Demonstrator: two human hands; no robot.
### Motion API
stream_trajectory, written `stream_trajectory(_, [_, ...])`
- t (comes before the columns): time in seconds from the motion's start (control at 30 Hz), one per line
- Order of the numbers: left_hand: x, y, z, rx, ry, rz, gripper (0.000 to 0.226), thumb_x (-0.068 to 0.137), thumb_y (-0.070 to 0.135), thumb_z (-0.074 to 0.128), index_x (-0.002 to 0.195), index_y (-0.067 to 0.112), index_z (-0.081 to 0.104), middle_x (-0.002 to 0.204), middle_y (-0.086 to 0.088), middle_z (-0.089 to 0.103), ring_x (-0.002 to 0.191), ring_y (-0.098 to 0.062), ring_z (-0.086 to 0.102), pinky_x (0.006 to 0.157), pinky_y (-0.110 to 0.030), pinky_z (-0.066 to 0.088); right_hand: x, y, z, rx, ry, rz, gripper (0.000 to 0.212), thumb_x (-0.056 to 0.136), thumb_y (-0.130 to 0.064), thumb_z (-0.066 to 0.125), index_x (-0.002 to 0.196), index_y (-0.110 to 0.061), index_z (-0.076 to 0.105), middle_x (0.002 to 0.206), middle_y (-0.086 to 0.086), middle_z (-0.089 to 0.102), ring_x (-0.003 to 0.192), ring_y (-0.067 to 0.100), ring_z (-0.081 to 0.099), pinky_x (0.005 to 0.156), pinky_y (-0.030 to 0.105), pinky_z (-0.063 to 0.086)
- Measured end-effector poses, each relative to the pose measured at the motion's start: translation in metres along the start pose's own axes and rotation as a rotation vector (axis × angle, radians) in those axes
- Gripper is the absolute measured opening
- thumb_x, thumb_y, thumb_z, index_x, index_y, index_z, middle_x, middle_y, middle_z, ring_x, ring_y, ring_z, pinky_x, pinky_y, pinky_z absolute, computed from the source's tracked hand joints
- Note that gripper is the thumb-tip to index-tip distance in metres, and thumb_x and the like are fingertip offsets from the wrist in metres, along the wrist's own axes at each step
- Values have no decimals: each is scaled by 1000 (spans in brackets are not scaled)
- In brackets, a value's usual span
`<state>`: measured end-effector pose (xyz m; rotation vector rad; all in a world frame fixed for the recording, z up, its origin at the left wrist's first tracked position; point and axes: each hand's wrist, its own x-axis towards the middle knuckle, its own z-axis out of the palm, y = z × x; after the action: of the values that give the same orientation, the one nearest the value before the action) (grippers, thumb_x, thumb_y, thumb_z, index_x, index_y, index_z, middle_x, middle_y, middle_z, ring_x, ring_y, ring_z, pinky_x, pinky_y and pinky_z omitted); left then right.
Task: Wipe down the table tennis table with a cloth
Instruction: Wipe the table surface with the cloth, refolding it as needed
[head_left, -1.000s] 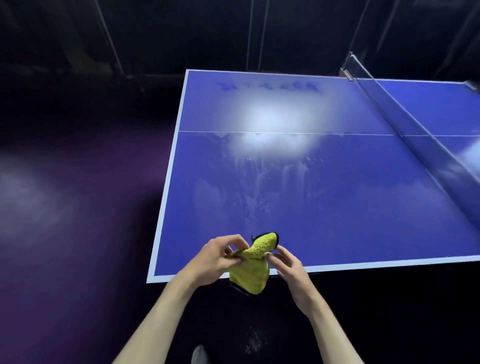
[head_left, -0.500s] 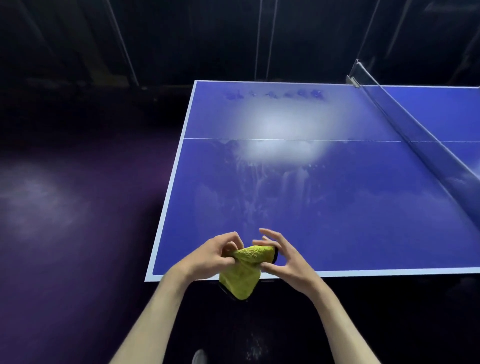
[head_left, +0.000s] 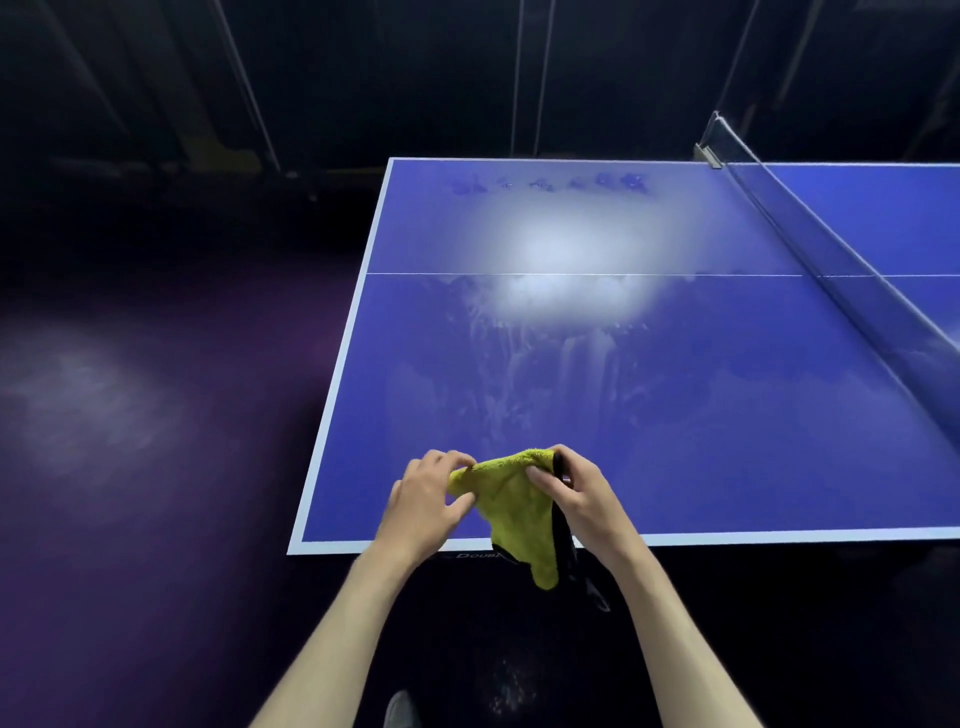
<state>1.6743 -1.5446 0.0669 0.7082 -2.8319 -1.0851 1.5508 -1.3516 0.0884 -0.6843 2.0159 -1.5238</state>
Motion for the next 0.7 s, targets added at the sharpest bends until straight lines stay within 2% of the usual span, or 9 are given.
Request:
stream_trajectory(0.07, [-6, 5, 7, -175, 78, -71, 26, 92, 34, 70, 116, 35, 60, 115, 15, 57, 105, -7, 54, 91, -29, 46, -1, -2, 0, 37, 43, 1, 13, 101, -21, 69, 95, -10, 65, 85, -5, 67, 79, 15, 63, 75, 27, 49])
stream_trajectory(0.13, [-13, 12, 15, -332, 89, -187, 15, 93, 32, 70, 105, 29, 62, 107, 10, 64, 93, -8, 62, 81, -28, 52, 0, -3, -1, 53, 67, 8, 10, 99, -24, 71, 99, -15, 67, 95, 2, 70, 88, 20, 67, 81, 35, 52])
stream_trajectory(0.2, [-19, 20, 24, -494, 22, -308, 12, 96, 35, 67, 99, 24, 65, 100, 3, 70, 84, -13, 67, 78, -36, 59, -1, -7, -1, 54, 52, -1, 13, 98, -26, 71, 95, -15, 66, 86, 0, 66, 78, 17, 61, 74, 33, 48])
stream_trajectory(0.3, [-24, 32, 32, -864, -166, -527, 34, 102, 45, 57, 107, 13, 69, 108, -9, 74, 88, -21, 71, 83, -42, 62, -8, -12, 0, 43, 26, -46, 20, 93, -31, 72, 90, -14, 63, 78, 2, 61, 74, 17, 55, 71, 33, 43])
stream_trajectory(0.4, [-19, 32, 38, -1211, -293, -695, 56, 102, 60, 45, 118, 12, 71, 110, -10, 77, 104, -28, 72, 94, -46, 58, -20, -14, 2, -44, -107, -78, 11, 91, -19, 76, 100, -14, 72, 101, -3, 76, 97, 22, 70, 89, 39, 55])
stream_trajectory(0.47, [-12, 27, 39, -1375, -282, -785, 67, 100, 64, 37, 128, 11, 67, 112, -13, 75, 103, -31, 71, 89, -47, 58, -30, -11, 10, -114, -217, -50, 11, 90, -17, 79, 100, -16, 74, 116, -9, 76, 106, 21, 71, 94, 43, 58])
stream_trajectory(0.53, [-9, 22, 37, -1519, -254, -817, 75, 96, 66, 36, 133, 7, 63, 117, -17, 72, 107, -35, 68, 91, -48, 56, -39, -6, 18, -156, -268, -27, 10, 88, -20, 80, 93, -16, 72, 120, -13, 74, 100, 12, 69, 87, 39, 57])
stream_trajectory(0.6, [-9, 21, 33, -1677, -227, -782, 73, 94, 62, 42, 134, 5, 63, 126, -23, 68, 117, -40, 65, 104, -55, 49, -49, -5, 20, -177, -317, -3, 9, 88, -20, 81, 95, -21, 77, 121, -15, 74, 96, -1, 67, 85, 29, 53])
stream_trajectory(0.7, [-11, 19, 26, -1752, -180, -653, 67, 95, 53, 48, 136, 2, 61, 132, -30, 62, 123, -46, 60, 107, -64, 44, -59, -10, 15, -61, -432, 64, 14, 91, -24, 81, 104, -17, 81, 124, -14, 74, 114, 7, 70, 96, 27, 55])
